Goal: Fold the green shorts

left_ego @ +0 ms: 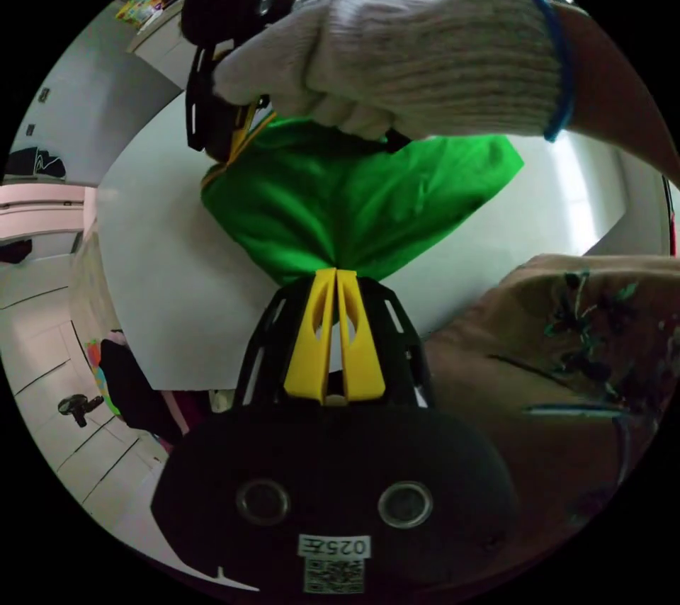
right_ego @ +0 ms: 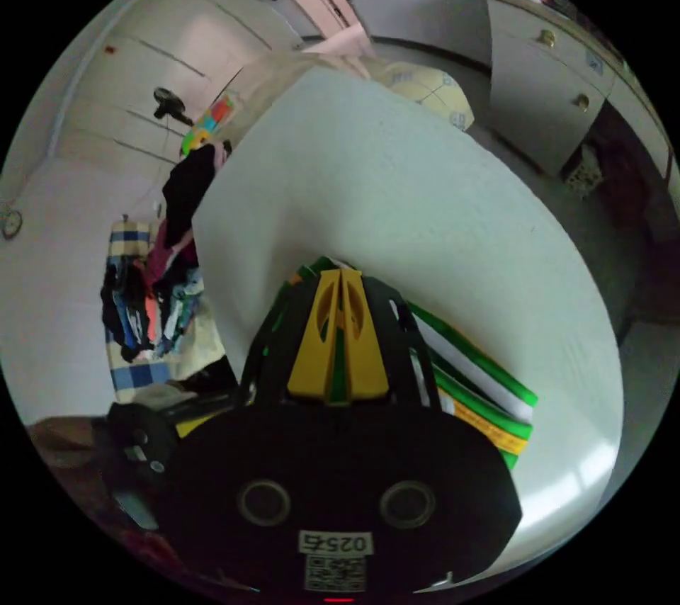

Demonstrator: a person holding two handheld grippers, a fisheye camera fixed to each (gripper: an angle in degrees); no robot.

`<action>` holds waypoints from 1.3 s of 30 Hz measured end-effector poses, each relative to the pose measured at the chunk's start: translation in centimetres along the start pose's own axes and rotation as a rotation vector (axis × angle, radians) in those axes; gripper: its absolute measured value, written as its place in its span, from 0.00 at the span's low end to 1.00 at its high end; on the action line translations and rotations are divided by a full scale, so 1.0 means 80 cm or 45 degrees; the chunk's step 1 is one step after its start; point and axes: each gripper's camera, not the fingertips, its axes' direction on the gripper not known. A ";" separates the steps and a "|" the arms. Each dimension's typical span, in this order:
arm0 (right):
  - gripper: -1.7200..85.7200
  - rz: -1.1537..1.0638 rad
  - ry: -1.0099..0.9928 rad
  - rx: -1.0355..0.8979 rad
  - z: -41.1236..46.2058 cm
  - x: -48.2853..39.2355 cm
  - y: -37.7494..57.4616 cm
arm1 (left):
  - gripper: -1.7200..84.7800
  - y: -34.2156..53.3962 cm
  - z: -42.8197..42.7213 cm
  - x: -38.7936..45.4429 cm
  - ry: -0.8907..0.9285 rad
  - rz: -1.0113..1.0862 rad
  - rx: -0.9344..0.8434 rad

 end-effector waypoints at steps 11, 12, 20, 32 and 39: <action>0.17 0.278 -0.302 0.455 -0.142 0.132 0.165 | 0.11 0.070 -0.093 -0.163 0.514 -0.497 0.227; 0.20 0.321 -0.272 0.438 -0.147 0.146 0.195 | 0.12 0.081 -0.084 -0.192 0.617 -0.586 0.234; 0.23 0.494 -0.342 0.349 -0.078 0.215 0.275 | 0.15 0.077 -0.048 -0.231 0.817 -0.626 0.064; 0.14 0.343 -0.304 0.156 -0.017 0.228 0.196 | 0.10 0.117 -0.124 -0.224 0.563 -0.681 0.162; 0.11 0.233 -0.054 0.209 0.009 0.207 0.186 | 0.07 0.179 -0.170 -0.232 0.543 -0.652 0.402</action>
